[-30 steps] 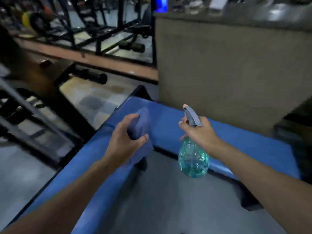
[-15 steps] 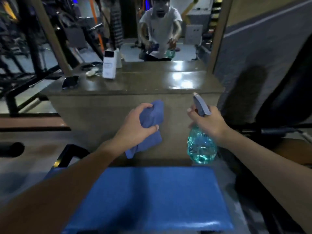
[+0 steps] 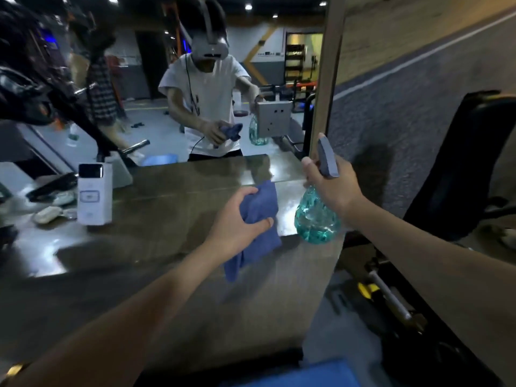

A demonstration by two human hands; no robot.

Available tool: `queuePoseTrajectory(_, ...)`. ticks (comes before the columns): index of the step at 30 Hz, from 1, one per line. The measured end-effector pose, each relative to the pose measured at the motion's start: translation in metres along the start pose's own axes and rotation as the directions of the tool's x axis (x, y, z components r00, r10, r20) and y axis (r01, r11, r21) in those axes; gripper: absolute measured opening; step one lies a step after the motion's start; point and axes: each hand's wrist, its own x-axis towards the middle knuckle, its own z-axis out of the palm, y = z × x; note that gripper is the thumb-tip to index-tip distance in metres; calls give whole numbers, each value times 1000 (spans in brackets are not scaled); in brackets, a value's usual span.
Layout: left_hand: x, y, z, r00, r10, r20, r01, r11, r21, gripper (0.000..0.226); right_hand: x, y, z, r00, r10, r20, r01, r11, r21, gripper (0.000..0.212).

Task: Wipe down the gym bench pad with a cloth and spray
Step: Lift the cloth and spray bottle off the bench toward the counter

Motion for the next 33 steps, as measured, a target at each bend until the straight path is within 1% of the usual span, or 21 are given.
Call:
queuePoseTrajectory(2,21,-9,4,1000,-20,-11,20,1000,-17,54,20,18,11,1000,12,-28,-13,1000,-27,35)
queuePoseTrajectory(4,38,-21,8,998,-53,-31,52,999,-13,56,35,37,20,999,14,-38,-15,999,-36,28)
queuePoseTrajectory(5,45,-27,10,996,-82,-43,81,997,-13,57,42,44,23,999,41,-20,-42,998,-42,26)
queuePoseTrajectory(6,50,-33,11,992,-112,-56,111,994,-24,57,47,50,25,997,79,11,-79,996,-53,32)
queuePoseTrajectory(7,54,-38,13,988,-138,-63,135,990,-42,56,52,56,26,990,131,48,-127,989,-80,46)
queuePoseTrajectory(9,58,-43,16,983,-174,-54,169,982,-89,56,52,61,24,975,218,51,-195,938,-286,84)
queuePoseTrajectory(10,59,-43,17,982,-186,-44,180,977,-113,57,48,63,22,973,232,7,-211,899,-383,94)
queuePoseTrajectory(11,61,-43,17,981,-191,-33,186,974,-129,57,40,64,18,972,228,-62,-232,868,-438,96)
queuePoseTrajectory(12,62,-42,18,981,-192,-26,187,973,-133,58,29,64,15,968,204,-149,-250,864,-438,87)
queuePoseTrajectory(13,64,-39,19,982,-188,-24,183,974,-131,58,16,64,14,961,161,-227,-240,892,-383,69)
queuePoseTrajectory(14,66,-37,20,983,-179,-25,175,976,-128,58,3,66,15,957,122,-265,-202,931,-303,49)
queuePoseTrajectory(15,67,-35,20,985,-172,-24,167,977,-131,58,-11,66,19,967,91,-238,-148,961,-234,34)
queuePoseTrajectory(16,67,-33,20,986,-168,-18,164,976,-141,58,-21,67,25,985,73,-154,-102,978,-184,26)
queuePoseTrajectory(18,66,-31,20,982,-187,8,185,965,-188,59,-32,69,42,989,118,84,-109,989,-101,17)
queuePoseTrajectory(20,63,-29,16,968,-246,46,250,932,-261,63,-32,62,56,943,180,281,-189,982,6,20)
queuePoseTrajectory(22,60,-26,11,949,-305,84,314,880,-357,70,-27,59,64,919,186,347,-236,966,107,23)
queuePoseTrajectory(25,56,-24,0,928,-340,149,369,794,-483,66,-23,59,71,924,182,336,-233,965,118,11)
queuePoseTrajectory(27,56,-26,-13,921,-329,207,387,739,-552,54,-22,57,74,929,175,326,-217,972,95,15)
queuePoseTrajectory(29,53,-27,-29,897,-333,291,442,706,-554,48,-21,55,76,932,171,319,-205,976,76,19)
queuePoseTrajectory(31,51,-27,-40,886,-325,332,457,738,-497,44,-20,50,75,933,148,329,-182,980,75,21)
queuePoseTrajectory(33,51,-28,-43,910,-290,296,403,786,-470,36,-20,44,76,931,136,340,-174,981,84,24)
